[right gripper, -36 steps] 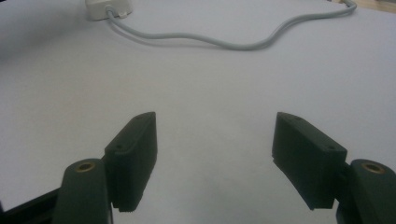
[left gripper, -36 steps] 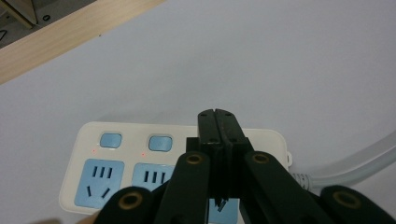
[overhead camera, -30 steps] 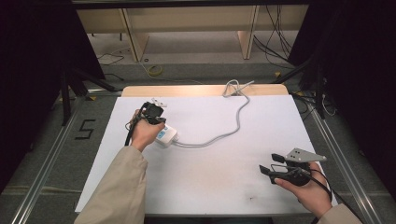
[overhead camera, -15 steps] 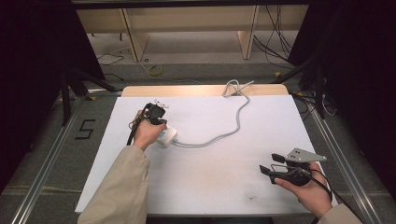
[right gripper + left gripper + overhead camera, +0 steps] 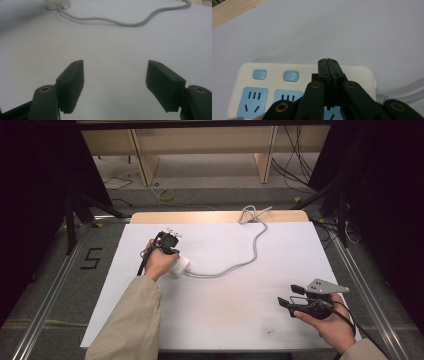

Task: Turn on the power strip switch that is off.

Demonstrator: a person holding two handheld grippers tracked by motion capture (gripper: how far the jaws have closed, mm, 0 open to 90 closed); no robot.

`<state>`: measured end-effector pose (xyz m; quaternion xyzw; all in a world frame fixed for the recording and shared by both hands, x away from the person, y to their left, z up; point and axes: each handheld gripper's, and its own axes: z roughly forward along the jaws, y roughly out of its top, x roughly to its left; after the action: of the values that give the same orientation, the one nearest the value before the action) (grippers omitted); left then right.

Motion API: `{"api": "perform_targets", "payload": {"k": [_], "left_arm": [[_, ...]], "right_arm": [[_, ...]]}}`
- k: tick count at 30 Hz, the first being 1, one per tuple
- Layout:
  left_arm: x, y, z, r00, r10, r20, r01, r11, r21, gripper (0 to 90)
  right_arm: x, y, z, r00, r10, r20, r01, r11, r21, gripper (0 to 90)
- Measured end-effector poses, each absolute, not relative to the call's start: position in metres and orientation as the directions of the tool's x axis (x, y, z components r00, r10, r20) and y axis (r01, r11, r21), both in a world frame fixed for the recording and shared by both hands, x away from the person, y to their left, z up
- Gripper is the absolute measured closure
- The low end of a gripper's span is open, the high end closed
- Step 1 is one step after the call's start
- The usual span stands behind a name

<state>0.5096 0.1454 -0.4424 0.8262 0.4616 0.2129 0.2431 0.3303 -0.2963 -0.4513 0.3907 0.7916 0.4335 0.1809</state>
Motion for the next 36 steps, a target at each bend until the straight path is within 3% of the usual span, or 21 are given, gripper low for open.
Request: {"api": "perform_targets", "payload": {"k": [36], "left_arm": [[0.5112,0.1393,-0.4473,0.496,0.854,0.154,0.658,-0.486,0.576,89.8]], "right_arm": [[0.3300,-0.2959,-0.4510,-0.632,0.773,0.050,0.460,0.322,0.828,31.4]]}}
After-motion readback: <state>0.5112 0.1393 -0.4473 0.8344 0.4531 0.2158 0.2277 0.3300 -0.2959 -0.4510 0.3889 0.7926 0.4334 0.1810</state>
